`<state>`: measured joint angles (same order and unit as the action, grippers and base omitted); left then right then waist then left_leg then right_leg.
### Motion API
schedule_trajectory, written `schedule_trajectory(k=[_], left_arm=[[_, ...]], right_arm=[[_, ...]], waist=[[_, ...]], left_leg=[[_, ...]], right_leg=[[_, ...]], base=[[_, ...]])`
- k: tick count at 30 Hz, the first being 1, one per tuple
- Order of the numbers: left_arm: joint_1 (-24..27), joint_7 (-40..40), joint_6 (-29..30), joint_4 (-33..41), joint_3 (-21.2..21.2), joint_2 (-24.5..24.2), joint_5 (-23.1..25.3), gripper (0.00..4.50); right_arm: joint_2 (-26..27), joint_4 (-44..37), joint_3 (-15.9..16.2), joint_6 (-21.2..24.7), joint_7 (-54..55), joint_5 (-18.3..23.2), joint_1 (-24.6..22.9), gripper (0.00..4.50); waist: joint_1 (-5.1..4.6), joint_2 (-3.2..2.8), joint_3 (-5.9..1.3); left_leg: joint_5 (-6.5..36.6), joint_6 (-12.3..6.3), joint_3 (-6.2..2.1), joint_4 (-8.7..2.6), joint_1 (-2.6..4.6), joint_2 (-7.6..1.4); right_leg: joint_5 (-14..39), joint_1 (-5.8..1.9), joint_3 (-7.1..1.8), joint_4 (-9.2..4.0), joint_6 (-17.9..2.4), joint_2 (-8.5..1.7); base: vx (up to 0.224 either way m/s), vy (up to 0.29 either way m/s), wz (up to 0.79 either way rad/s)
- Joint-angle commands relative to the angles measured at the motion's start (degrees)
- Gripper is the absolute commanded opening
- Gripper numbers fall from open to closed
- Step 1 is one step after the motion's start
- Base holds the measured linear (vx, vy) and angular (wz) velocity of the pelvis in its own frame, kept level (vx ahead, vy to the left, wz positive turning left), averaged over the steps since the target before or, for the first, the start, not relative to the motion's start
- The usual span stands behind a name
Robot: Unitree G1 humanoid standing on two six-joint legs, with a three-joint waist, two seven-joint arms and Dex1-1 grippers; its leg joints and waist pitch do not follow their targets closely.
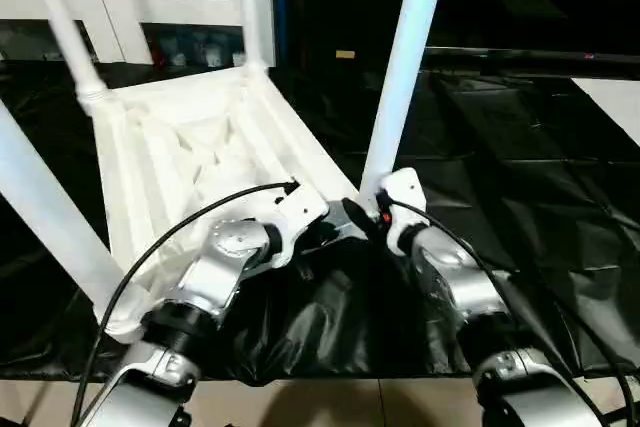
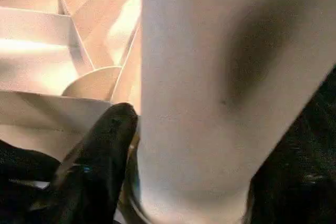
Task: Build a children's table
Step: Rotate leg to tighten
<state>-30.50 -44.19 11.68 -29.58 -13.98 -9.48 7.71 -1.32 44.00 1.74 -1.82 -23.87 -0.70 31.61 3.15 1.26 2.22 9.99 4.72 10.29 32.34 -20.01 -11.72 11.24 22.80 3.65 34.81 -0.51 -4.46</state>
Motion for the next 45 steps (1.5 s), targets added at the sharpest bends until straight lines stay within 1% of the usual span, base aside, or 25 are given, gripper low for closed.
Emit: schedule_trajectory(k=[1,4,6,7,8,9,10,11,12,13,14,15,16,18,19,21,22,26,27,30,32,35,39,40,45], left_arm=[[-0.6,-0.4,-1.0,-0.3,-2.5,2.9,-1.3,0.0],[-0.3,-1.7,-0.8,0.4,-2.3,2.3,-1.9,0.0],[0.4,-4.8,-1.5,1.4,-2.2,0.7,-2.8,0.0],[0.4,-4.8,-1.5,1.4,-2.2,0.7,-2.8,0.0],[0.8,-6.9,-1.9,2.0,-2.2,-0.3,-3.4,0.0],[0.8,-7.1,-2.0,2.1,-2.2,-0.4,-3.4,0.0],[1.2,-9.1,-2.6,2.6,-2.4,-1.5,-3.9,0.0],[1.3,-10.3,-3.0,2.8,-2.4,-2.1,-4.1,0.0],[1.3,-10.4,-3.1,2.8,-2.5,-2.2,-4.2,0.0],[2.1,-15.5,-5.0,3.8,-2.7,-4.6,-5.6,0.0],[2.4,-18.9,-6.3,4.3,-2.8,-6.3,-6.4,0.0],[2.4,-18.9,-6.3,4.3,-2.8,-6.3,-6.4,0.0],[2.5,-20.0,-6.7,4.4,-2.8,-6.8,-6.6,0.0],[2.5,-20.9,-6.6,4.5,-2.8,-7.4,-6.9,0.0],[2.6,-22.1,-6.6,4.7,-2.9,-8.1,-7.3,0.0],[2.7,-23.0,-6.6,4.8,-2.9,-8.6,-7.6,0.0],[2.8,-24.4,-6.6,5.1,-3.0,-9.5,-7.9,0.0],[3.0,-25.4,-6.7,5.2,-3.1,-10.3,-8.1,0.0],[3.1,-26.2,-7.1,4.9,-3.0,-10.8,-8.2,0.0],[3.1,-27.1,-7.5,4.4,-2.7,-11.3,-8.1,0.0],[3.2,-27.2,-7.5,4.4,-2.7,-11.4,-8.0,0.0],[3.4,-27.5,-7.3,4.6,-2.8,-11.6,-8.2,0.0],[3.8,-28.0,-6.8,5.1,-3.1,-11.9,-8.5,0.0],[4.0,-27.7,-6.5,5.2,-3.3,-11.8,-8.6,0.0],[4.1,-24.4,-5.6,5.1,-3.0,-10.5,-7.7,0.0]], right_arm=[[4.5,1.2,5.7,1.0,-5.8,-0.3,0.5,3.66],[3.9,0.9,6.1,0.8,-6.9,-0.5,0.4,3.71],[2.0,0.2,7.2,-0.3,-11.5,-0.5,-0.1,3.71],[2.0,0.2,7.2,-0.3,-11.5,-0.5,-0.1,3.71],[0.7,-0.5,7.7,-0.8,-14.8,0.0,-0.5,3.71],[0.6,-0.6,7.8,-0.8,-15.1,0.0,-0.5,3.71],[-0.6,-1.4,8.2,-1.2,-18.4,0.7,-0.9,3.71],[-1.3,-1.8,8.4,-1.4,-20.4,1.1,-1.1,3.71],[-1.3,-1.8,8.4,-1.4,-20.6,1.1,-1.1,3.71],[-4.4,-4.0,9.1,-2.3,-27.3,2.3,-2.1,3.71],[-6.8,-5.7,9.6,-2.6,-32.4,3.1,-2.9,3.71],[-6.8,-5.7,9.6,-2.6,-32.4,3.1,-2.9,3.71],[-7.6,-6.2,9.7,-2.5,-34.3,3.4,-3.2,3.71],[-8.5,-6.4,9.8,-3.0,-35.8,3.5,-3.3,3.71],[-9.5,-6.9,10.0,-3.2,-37.7,3.7,-3.5,3.71],[-10.3,-7.3,10.1,-3.4,-39.1,3.9,-3.7,3.71],[-11.5,-8.0,10.6,-3.4,-41.2,4.0,-4.0,3.71],[-12.5,-8.7,11.1,-3.3,-42.7,3.9,-4.3,3.71],[-13.3,-9.4,11.5,-3.0,-44.3,4.2,-4.5,3.47],[-13.6,-9.7,11.4,-2.9,-45.3,4.3,-4.6,3.4],[-13.6,-9.7,11.4,-2.9,-45.4,4.3,-4.7,3.11],[-13.5,-10.1,11.4,-2.7,-46.1,4.6,-4.8,2.86],[-13.5,-11.2,11.9,-1.8,-47.3,5.3,-5.3,2.74],[-13.3,-11.7,12.1,-1.3,-47.6,5.5,-5.9,2.74],[-12.2,-11.6,11.9,-1.4,-45.1,5.0,-6.5,2.72]], waist=[[0.25,0.39,-2.3],[0.22,0.38,-2.26],[0.23,0.35,-2.31],[0.24,0.4,-2.38],[0.15,0.35,-2.33],[0.19,0.35,-2.36],[0.27,0.44,-2.44],[0.29,0.29,-2.49],[0.27,0.33,-2.5],[0.58,0.28,-2.59],[0.8,0.29,-2.78],[0.94,0.25,-2.86],[0.89,0.12,-2.89],[1.26,0.06,-3.03],[1.58,0.04,-3.0],[1.78,-0.04,-3.06],[1.9,0.04,-2.97],[2.19,0.14,-2.83],[2.28,0.15,-2.76],[2.31,0.16,-2.72],[2.31,0.17,-2.78],[2.33,0.26,-2.92],[2.44,0.26,-2.96],[2.55,0.13,-2.94],[2.56,0.17,-2.79]], left_leg=[[19.6,-0.82,-0.78,-4.07,-0.01,-1.26],[19.7,-0.96,-0.75,-4.1,-0.04,-1.29],[19.6,-0.98,-0.77,-4.08,-0.04,-1.31],[19.5,-1.1,-0.79,-4.04,-0.13,-1.32],[19.0,-1.2,-0.76,-4.13,-0.27,-1.38],[19.0,-1.3,-0.7,-4.07,-0.14,-1.38],[18.1,-1.75,-0.65,-4.01,-0.27,-1.38],[17.2,-1.97,-0.55,-3.93,-0.3,-1.42],[16.9,-2.06,-0.51,-3.93,-0.31,-1.43],[16.1,-2.37,-0.54,-3.86,-0.32,-1.41],[14.8,-2.92,-0.36,-3.67,-0.3,-1.53],[14.0,-3.22,-0.32,-3.6,-0.25,-1.56],[12.5,-3.55,-0.24,-3.56,-0.28,-1.61],[10.7,-3.89,-0.14,-3.41,-0.08,-1.72],[9.9,-4.04,-0.15,-3.33,-0.3,-1.72],[9.7,-4.1,-0.01,-3.23,-0.09,-1.83],[10.1,-3.97,-0.01,-3.27,-0.19,-1.77],[11.8,-3.24,0.03,-3.36,-0.08,-1.75],[12.3,-2.92,0.0,-3.42,-0.09,-1.76],[13.1,-2.51,-0.01,-3.51,0.07,-1.84],[13.0,-2.39,-0.02,-3.48,0.05,-1.82],[11.5,-2.62,-0.03,-3.35,-0.05,-1.76],[10.6,-3.15,0.01,-3.27,-0.11,-1.77],[10.6,-3.19,0.01,-3.27,-0.07,-1.78],[12.1,-2.53,-0.03,-3.38,0.04,-1.76]], right_leg=[[26.0,-1.52,-2.44,-6.13,-6.0,-3.67],[25.7,-1.53,-2.44,-6.12,-6.3,-3.7],[25.7,-1.59,-2.47,-6.09,-6.5,-3.78],[25.3,-1.74,-2.46,-6.01,-6.6,-3.82],[24.5,-1.71,-2.49,-5.95,-6.8,-3.73],[24.2,-1.67,-2.48,-5.95,-7.0,-3.7],[22.4,-1.92,-2.53,-5.76,-7.6,-3.72],[20.5,-1.94,-2.59,-5.57,-8.1,-3.63],[19.9,-1.94,-2.6,-5.47,-8.4,-3.6],[18.8,-2.22,-2.55,-5.37,-8.9,-3.66],[15.7,-2.27,-2.67,-5.05,-9.5,-3.61],[13.7,-2.35,-2.66,-4.83,-10.0,-3.56],[10.1,-2.34,-2.64,-4.35,-11.4,-3.4],[5.9,-2.42,-2.56,-3.79,-13.2,-3.28],[4.1,-2.7,-2.45,-3.47,-13.7,-3.22],[2.8,-2.63,-2.42,-3.32,-14.3,-3.22],[3.5,-2.77,-2.39,-3.36,-14.3,-3.28],[7.9,-2.73,-2.51,-3.8,-13.1,-3.51],[9.3,-2.69,-2.51,-3.94,-12.6,-3.51],[10.9,-2.49,-2.56,-4.12,-12.3,-3.49],[10.7,-2.52,-2.59,-4.04,-12.2,-3.51],[8.5,-2.66,-2.54,-3.76,-12.6,-3.46],[7.1,-2.72,-2.49,-3.6,-12.8,-3.42],[7.1,-2.71,-2.5,-3.6,-12.8,-3.4],[9.7,-2.59,-2.52,-3.93,-12.4,-3.47]], base=[[0.0,0.0,0.0],[0.0,0.0,0.0],[0.0,0.0,0.0],[0.0,0.0,0.0],[0.0,0.0,0.0],[0.0,0.0,0.0],[0.0,0.0,0.0],[0.0,0.0,0.0],[0.0,0.0,0.0],[0.0,0.0,0.0],[0.0,0.0,0.0],[0.0,0.0,0.0],[0.0,0.0,0.0],[0.0,0.0,0.0],[0.0,0.0,0.0],[0.0,0.0,0.0],[0.0,0.0,0.0],[0.0,0.0,0.0],[0.0,0.0,0.0],[0.0,0.0,0.0],[0.0,0.0,0.0],[0.0,0.0,0.0],[0.0,0.0,0.0],[0.0,0.0,0.0],[0.0,0.0,0.0]])
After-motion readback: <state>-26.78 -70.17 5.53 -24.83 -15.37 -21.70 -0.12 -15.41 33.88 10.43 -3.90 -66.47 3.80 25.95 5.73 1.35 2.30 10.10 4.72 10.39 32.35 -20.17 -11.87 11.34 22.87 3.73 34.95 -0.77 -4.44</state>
